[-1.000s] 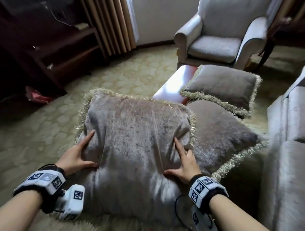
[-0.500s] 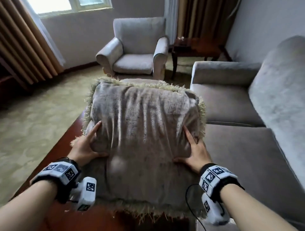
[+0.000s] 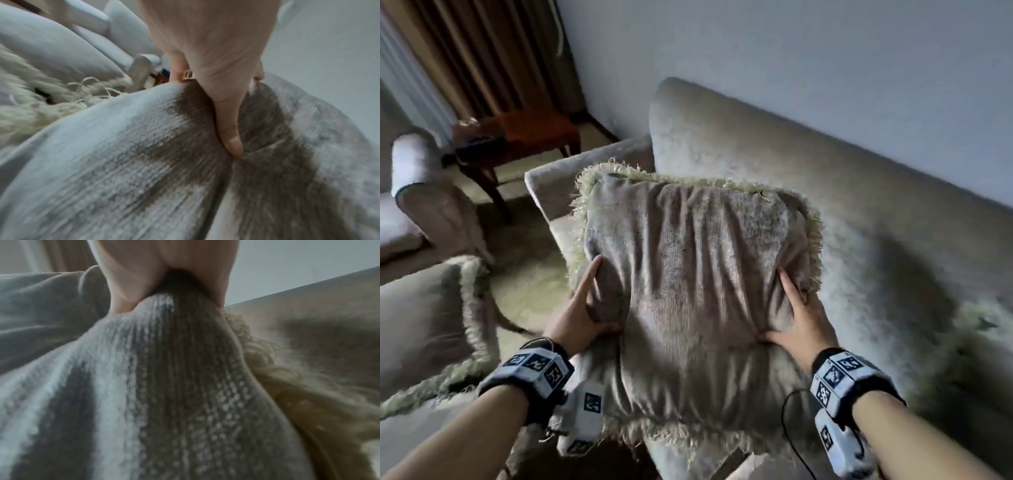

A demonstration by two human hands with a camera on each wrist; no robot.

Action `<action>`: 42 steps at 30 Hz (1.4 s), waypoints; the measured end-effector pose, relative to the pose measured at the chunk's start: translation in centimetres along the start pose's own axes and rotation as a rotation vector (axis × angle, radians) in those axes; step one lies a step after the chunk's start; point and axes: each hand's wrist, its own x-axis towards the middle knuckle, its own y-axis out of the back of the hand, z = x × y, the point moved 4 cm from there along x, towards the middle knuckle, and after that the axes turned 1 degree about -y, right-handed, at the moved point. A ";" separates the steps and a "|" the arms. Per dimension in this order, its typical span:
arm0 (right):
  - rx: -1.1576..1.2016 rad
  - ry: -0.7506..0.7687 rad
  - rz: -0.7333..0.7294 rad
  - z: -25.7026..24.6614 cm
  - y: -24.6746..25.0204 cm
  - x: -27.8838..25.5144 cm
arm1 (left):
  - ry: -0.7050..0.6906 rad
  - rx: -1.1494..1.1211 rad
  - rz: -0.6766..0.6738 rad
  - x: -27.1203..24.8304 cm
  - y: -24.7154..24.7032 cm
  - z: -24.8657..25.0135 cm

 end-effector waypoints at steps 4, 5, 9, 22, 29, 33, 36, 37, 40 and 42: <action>-0.009 -0.150 0.188 2.8 3.8 1.8 | -0.174 0.054 -0.131 9.5 -4.9 4.0; -0.045 -0.196 0.237 3.7 4.7 1.9 | -0.204 0.061 -0.158 11.3 -6.2 5.1; -0.121 -0.302 0.399 6.6 7.4 1.3 | -0.308 0.046 -0.215 15.4 -11.3 9.7; -0.249 -0.554 0.604 20.2 7.3 -0.5 | -0.443 0.048 -0.462 19.7 -32.4 11.7; -0.466 -0.643 0.326 26.6 4.8 0.4 | -0.402 0.203 -0.568 20.7 -37.9 9.2; -0.457 -0.645 0.391 25.7 5.8 -0.8 | -0.419 0.295 -0.551 20.7 -37.5 11.5; -0.497 -0.596 0.507 24.2 7.0 -1.0 | -0.275 0.272 -0.506 21.0 -35.9 11.9; -0.475 -0.613 0.564 23.6 7.6 -0.7 | -0.232 0.241 -0.488 21.4 -35.3 11.9; -0.451 -0.674 0.612 22.7 8.2 1.2 | -0.224 0.134 -0.507 22.1 -35.2 12.2; -0.450 -0.733 0.573 22.5 7.7 2.8 | -0.203 0.088 -0.586 22.2 -35.9 12.7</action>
